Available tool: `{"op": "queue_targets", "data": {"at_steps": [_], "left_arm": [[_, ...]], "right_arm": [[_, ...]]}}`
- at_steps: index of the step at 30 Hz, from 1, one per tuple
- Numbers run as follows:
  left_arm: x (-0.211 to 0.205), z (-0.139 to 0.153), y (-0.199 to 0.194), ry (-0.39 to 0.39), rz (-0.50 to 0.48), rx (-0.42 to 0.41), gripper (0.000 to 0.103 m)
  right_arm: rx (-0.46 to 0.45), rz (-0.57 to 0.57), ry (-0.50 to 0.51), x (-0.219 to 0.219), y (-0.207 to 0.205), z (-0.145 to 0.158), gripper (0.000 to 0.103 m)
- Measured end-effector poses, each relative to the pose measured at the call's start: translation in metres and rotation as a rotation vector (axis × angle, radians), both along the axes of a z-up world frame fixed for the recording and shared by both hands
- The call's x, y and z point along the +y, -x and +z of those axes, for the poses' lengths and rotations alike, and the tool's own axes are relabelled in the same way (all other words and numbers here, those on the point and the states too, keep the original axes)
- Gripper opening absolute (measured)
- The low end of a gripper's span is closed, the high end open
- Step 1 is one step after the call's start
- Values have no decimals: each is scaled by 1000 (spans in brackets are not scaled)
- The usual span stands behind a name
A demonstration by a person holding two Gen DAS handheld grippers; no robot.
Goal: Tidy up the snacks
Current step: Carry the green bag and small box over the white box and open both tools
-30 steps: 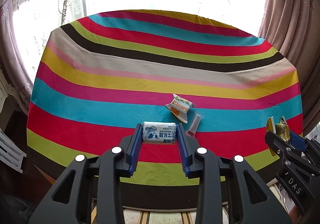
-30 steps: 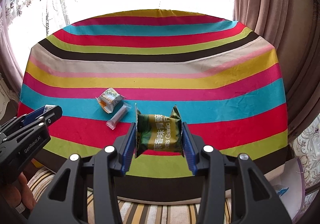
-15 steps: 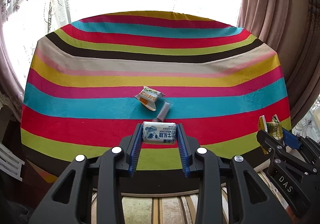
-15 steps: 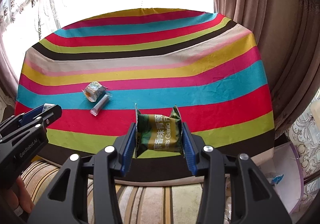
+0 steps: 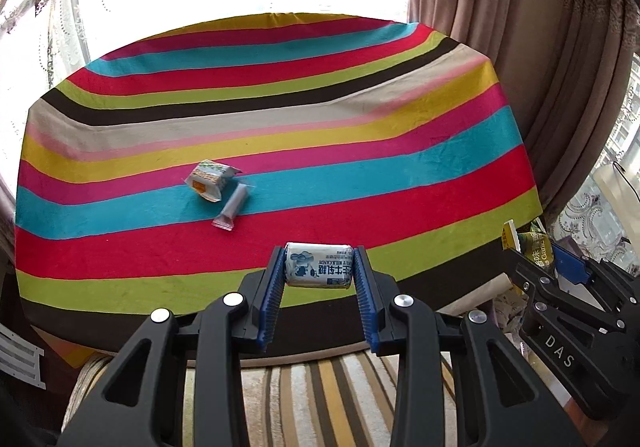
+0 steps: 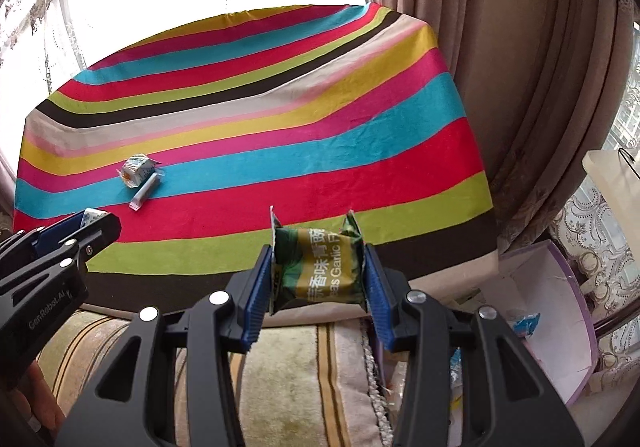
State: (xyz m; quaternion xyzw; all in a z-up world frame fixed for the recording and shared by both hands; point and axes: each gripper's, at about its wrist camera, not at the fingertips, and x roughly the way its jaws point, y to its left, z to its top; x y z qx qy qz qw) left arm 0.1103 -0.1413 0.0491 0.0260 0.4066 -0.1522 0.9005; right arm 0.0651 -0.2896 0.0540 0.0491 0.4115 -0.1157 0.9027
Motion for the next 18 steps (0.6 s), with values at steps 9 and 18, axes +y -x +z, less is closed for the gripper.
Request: {"op": "queue_targets", "data": {"at_steps": [9,18], "left_arm": [[-40,-8,14,7,-93,41,32],[-87,-19,30,56,-217,124,32]], "right_arm": [[5,-79,5,-39,24,-4,45],[27,-180,43,-78,50,-12,48]]}}
